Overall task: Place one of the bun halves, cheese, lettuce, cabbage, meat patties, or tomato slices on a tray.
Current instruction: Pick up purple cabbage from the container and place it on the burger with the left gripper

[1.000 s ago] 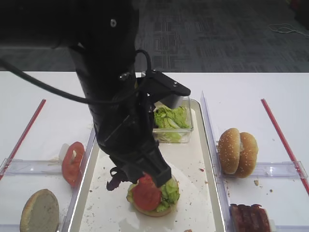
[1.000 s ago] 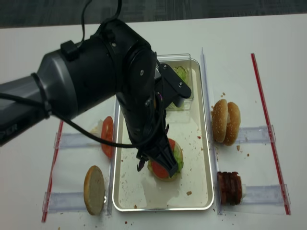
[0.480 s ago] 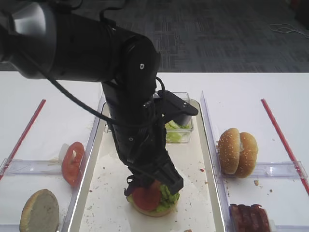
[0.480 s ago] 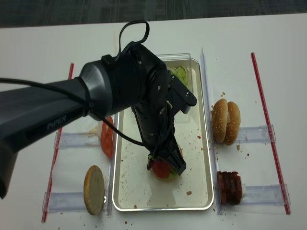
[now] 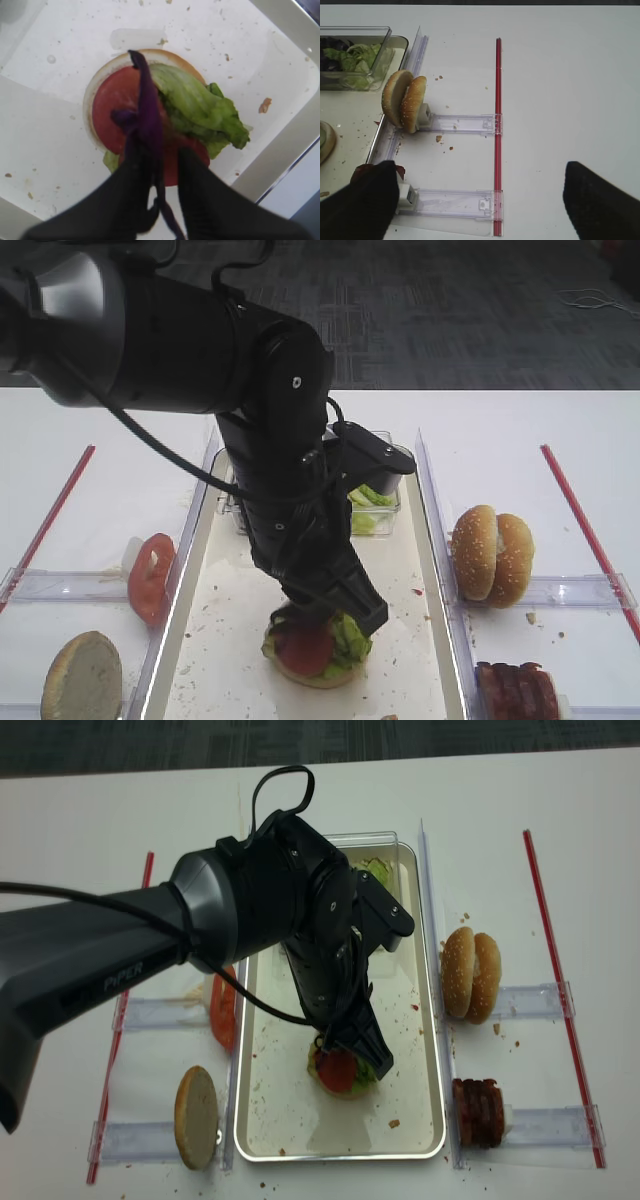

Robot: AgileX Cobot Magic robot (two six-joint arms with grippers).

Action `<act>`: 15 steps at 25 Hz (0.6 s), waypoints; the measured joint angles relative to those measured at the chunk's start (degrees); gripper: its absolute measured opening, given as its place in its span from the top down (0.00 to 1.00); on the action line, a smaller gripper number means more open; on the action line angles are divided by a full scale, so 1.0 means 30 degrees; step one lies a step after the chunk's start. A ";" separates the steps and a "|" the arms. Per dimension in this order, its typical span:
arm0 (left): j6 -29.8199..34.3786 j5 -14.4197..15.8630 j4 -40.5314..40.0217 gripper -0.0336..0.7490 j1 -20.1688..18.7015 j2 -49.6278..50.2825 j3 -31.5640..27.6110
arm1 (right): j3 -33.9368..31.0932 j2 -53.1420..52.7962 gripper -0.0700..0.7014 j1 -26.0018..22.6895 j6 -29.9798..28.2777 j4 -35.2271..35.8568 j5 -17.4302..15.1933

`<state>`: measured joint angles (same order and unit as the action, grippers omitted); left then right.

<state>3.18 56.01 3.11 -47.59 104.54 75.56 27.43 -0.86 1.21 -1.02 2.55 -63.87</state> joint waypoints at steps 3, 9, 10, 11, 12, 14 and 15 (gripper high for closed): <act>0.0000 0.0000 0.0000 0.40 0.0000 0.0000 0.0000 | 0.0000 0.0000 0.02 0.0000 0.0046 0.0000 0.0000; 0.0012 -0.0016 0.0370 0.14 0.0000 0.0000 0.0000 | 0.0000 0.0000 0.02 0.0000 0.0075 0.0000 0.0000; 0.0012 -0.0016 0.0433 0.13 0.0000 0.0000 0.0000 | 0.0000 0.0000 0.02 0.0000 0.0075 0.0000 0.0000; 0.0012 -0.0016 0.0479 0.13 0.0000 0.0000 0.0000 | 0.0000 0.0000 0.02 0.0000 0.0075 0.0000 0.0000; 0.0012 -0.0016 0.0507 0.12 0.0000 0.0000 0.0000 | 0.0000 0.0000 0.02 0.0000 0.0075 0.0000 0.0000; 0.0044 -0.0016 0.0507 0.12 0.0000 0.0000 0.0000 | 0.0000 0.0000 0.02 0.0000 0.0075 0.0000 0.0000; 0.0044 -0.0016 0.0507 0.12 0.0000 0.0000 0.0000 | 0.0000 0.0000 0.02 0.0000 0.0075 0.0000 0.0000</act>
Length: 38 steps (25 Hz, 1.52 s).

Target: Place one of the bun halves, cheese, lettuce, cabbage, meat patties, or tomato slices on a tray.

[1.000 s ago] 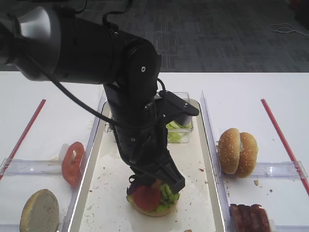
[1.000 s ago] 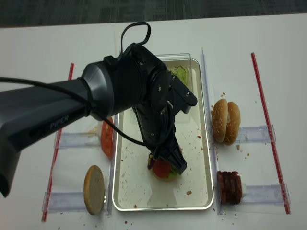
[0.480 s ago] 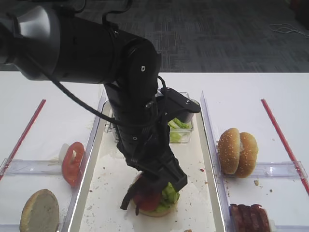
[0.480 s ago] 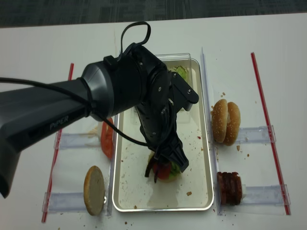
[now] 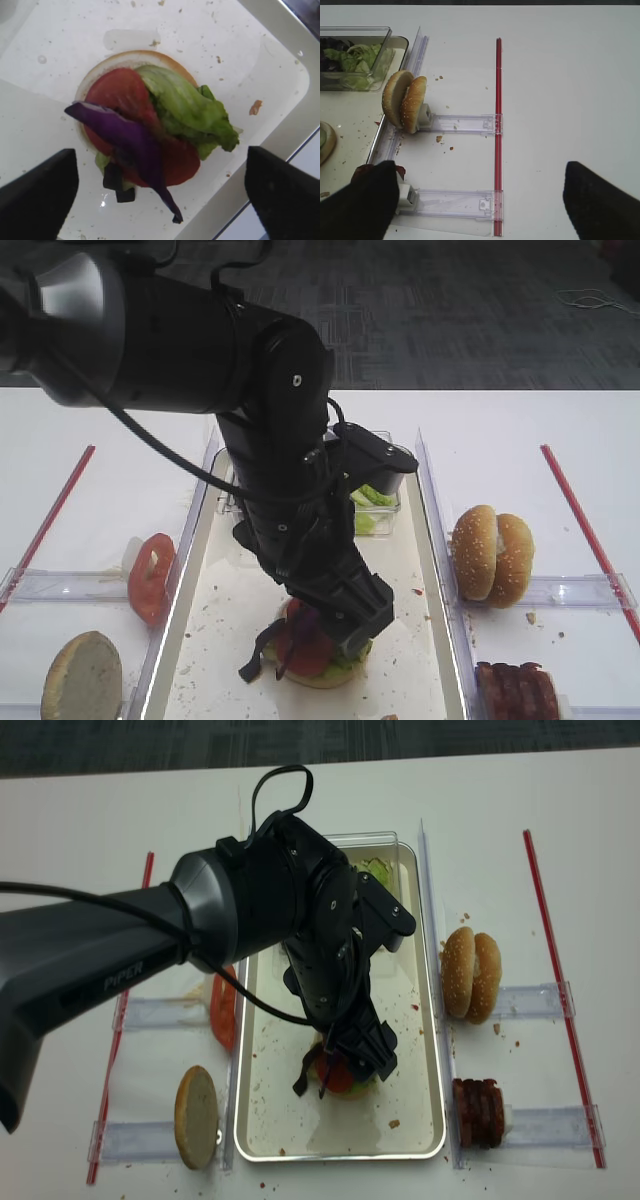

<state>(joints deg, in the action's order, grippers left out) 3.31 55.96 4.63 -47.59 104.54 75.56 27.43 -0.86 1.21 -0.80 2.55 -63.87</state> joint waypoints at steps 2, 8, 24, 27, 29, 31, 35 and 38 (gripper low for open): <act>0.0000 0.0000 0.0000 0.12 0.0000 0.0000 0.0000 | 0.0000 0.0000 0.02 0.0000 0.0000 0.0000 0.0000; -0.0202 0.0231 0.0000 0.12 0.0000 -0.1235 0.0256 | 0.0000 0.0000 0.02 0.0000 -0.0033 0.0000 0.0000; -0.0614 0.3072 -0.0853 0.12 0.4401 -0.3591 0.0955 | 0.0000 0.0000 0.02 0.0000 -0.0033 0.0000 0.0000; -0.0614 0.3617 -0.1826 0.12 0.8455 -0.3591 0.0955 | 0.0000 0.0000 0.02 0.0000 -0.0033 0.0000 0.0000; -0.0528 0.3803 -0.2099 0.12 1.1107 -0.3591 0.0955 | 0.0000 0.0000 0.02 0.0000 -0.0033 0.0000 0.0000; -0.0450 0.4158 -0.2329 0.12 1.3501 -0.3591 0.0955 | 0.0000 0.0000 0.02 0.0000 -0.0033 0.0000 0.0000; -0.0323 0.4660 -0.2445 0.12 1.6929 -0.3591 0.0955 | 0.0000 0.0000 0.02 0.0000 -0.0033 0.0000 0.0000; -0.0117 0.4732 -0.2027 0.12 1.7977 -0.3638 0.0955 | 0.0000 0.0000 0.02 0.0000 -0.0033 0.0000 0.0000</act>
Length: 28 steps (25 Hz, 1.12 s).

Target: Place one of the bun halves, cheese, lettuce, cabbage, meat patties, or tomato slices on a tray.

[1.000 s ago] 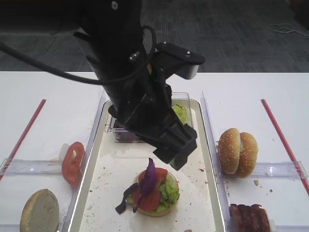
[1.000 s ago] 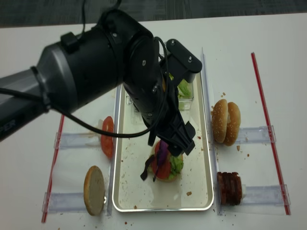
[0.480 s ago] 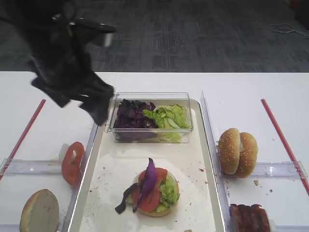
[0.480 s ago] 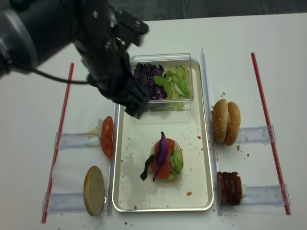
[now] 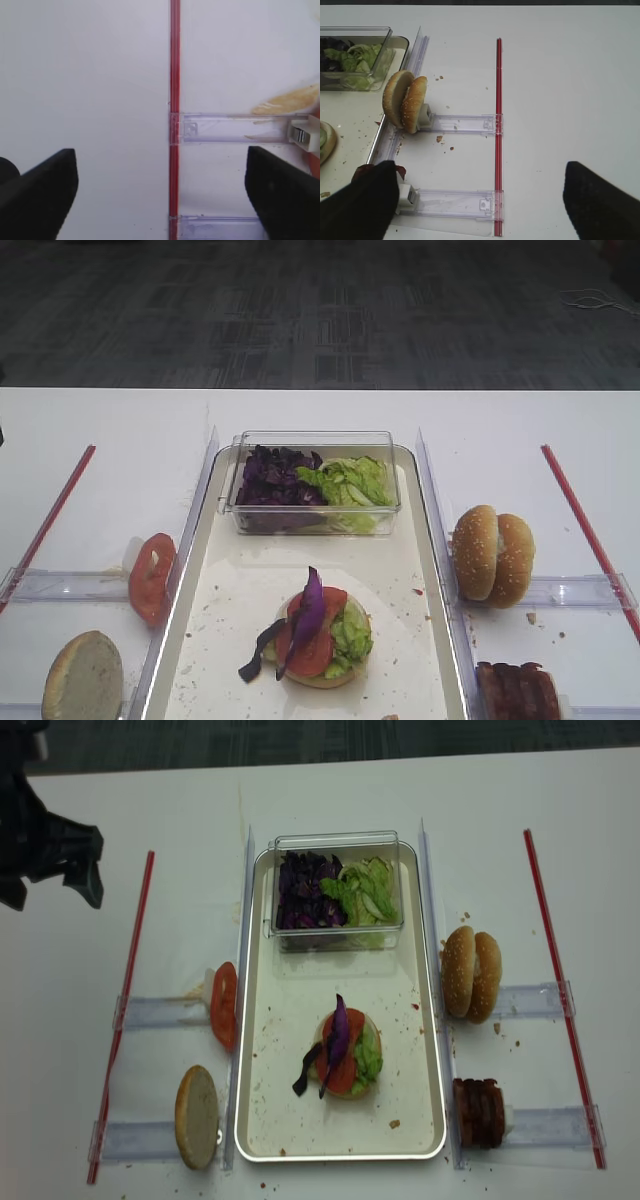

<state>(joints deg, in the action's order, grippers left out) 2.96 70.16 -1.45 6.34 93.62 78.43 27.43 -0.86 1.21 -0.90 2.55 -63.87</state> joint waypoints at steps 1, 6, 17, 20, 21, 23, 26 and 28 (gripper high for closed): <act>0.0033 0.0000 0.0150 0.12 0.0037 -0.0042 0.0000 | 0.0000 0.0000 0.02 0.0000 0.0000 0.0000 0.0000; 0.0154 0.0034 0.0773 0.12 0.0000 -0.0166 0.0000 | 0.0000 0.0000 0.02 0.0000 0.0000 0.0000 0.0000; 0.0520 0.0002 0.1529 0.12 0.0000 -0.1172 -0.1692 | 0.0000 0.0000 0.02 0.0000 -0.0035 0.0000 0.0000; 0.0520 -0.0014 0.1493 0.12 0.0000 -0.2795 -0.3963 | 0.0000 0.0000 0.02 0.0000 -0.0035 0.0000 0.0000; 0.0520 -0.0014 0.1459 0.12 0.0000 -0.3402 -0.4798 | 0.0000 0.0000 0.02 0.0000 -0.0035 0.0000 0.0000; 0.0520 -0.0014 0.1285 0.12 0.0000 -0.5026 -0.6288 | 0.0000 0.0000 0.02 0.0000 -0.0035 0.0000 0.0000; 0.0520 0.0057 0.1141 0.13 0.0000 -0.7572 -0.7850 | 0.0000 0.0000 0.02 0.0000 -0.0035 0.0000 0.0000; 0.0520 0.0059 0.1111 0.13 0.0000 -0.9248 -0.8584 | 0.0000 0.0000 0.02 0.0000 -0.0035 0.0000 0.0000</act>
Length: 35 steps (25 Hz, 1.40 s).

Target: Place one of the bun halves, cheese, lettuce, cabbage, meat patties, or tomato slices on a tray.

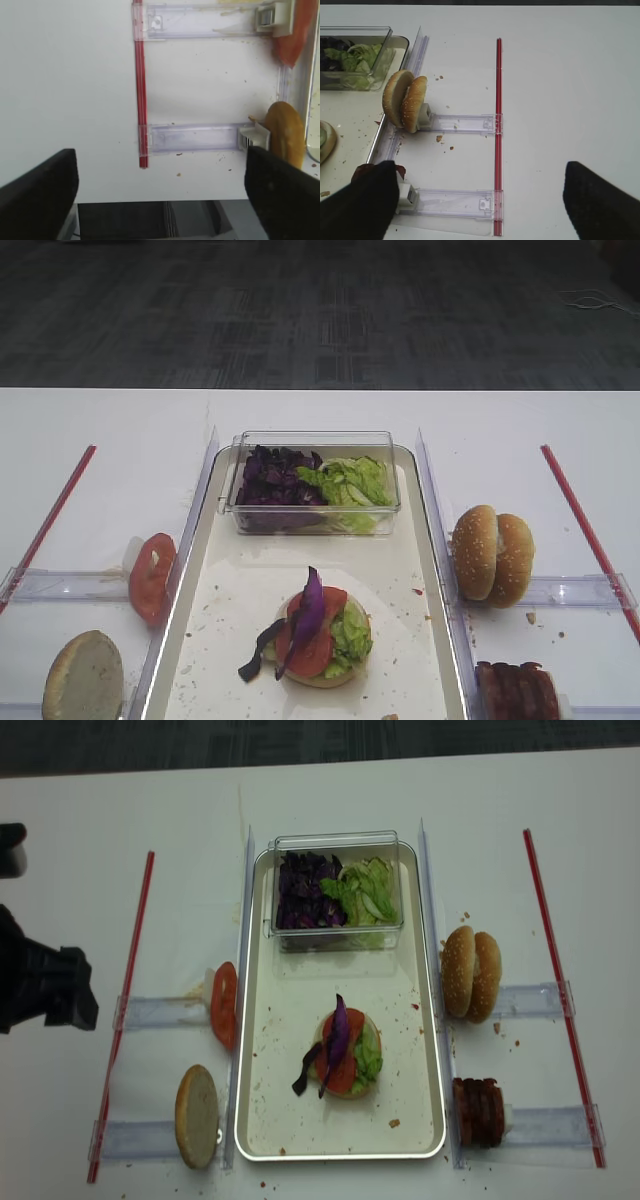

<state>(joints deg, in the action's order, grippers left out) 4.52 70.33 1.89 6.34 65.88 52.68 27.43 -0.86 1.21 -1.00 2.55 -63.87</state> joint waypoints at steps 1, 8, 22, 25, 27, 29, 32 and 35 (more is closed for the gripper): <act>0.0000 0.0000 0.0000 0.13 0.0000 -0.0919 -0.0402 | 0.0000 0.0000 0.02 0.0000 0.0000 0.0000 0.0000; -0.0036 0.0180 -0.0013 0.14 0.0000 -0.6634 -0.3067 | 0.0000 0.0000 0.02 0.0000 0.0000 0.0000 0.0000; -0.0036 0.0590 -0.0013 0.14 0.0000 -1.6180 -0.7416 | 0.0000 0.0000 0.02 0.0000 0.0000 0.0000 0.0000; -0.0036 0.0590 -0.0013 0.14 0.0000 -1.8211 -0.7416 | 0.0000 0.0000 0.02 0.0000 0.0000 0.0000 0.0000; -0.0073 0.0663 -0.0013 0.14 0.0000 -1.9621 -0.7416 | 0.0000 0.0000 0.02 0.0000 0.0000 0.0000 0.0000; -0.0073 0.0737 0.0020 0.14 0.0000 -2.0870 -0.7416 | 0.0000 0.0000 0.02 0.0000 0.0000 0.0000 0.0000; -0.0073 0.0812 0.0020 0.14 0.0000 -2.2147 -0.7416 | 0.0000 0.0000 0.02 0.0000 0.0000 0.0000 0.0000; -0.0073 0.0886 0.0068 0.14 0.0000 -2.2267 -0.7416 | 0.0000 0.0000 0.02 0.0000 0.0000 0.0000 0.0000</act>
<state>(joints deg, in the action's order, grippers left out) 4.30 72.99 2.09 6.34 -0.92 30.43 27.43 -0.86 1.21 -1.00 2.55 -63.87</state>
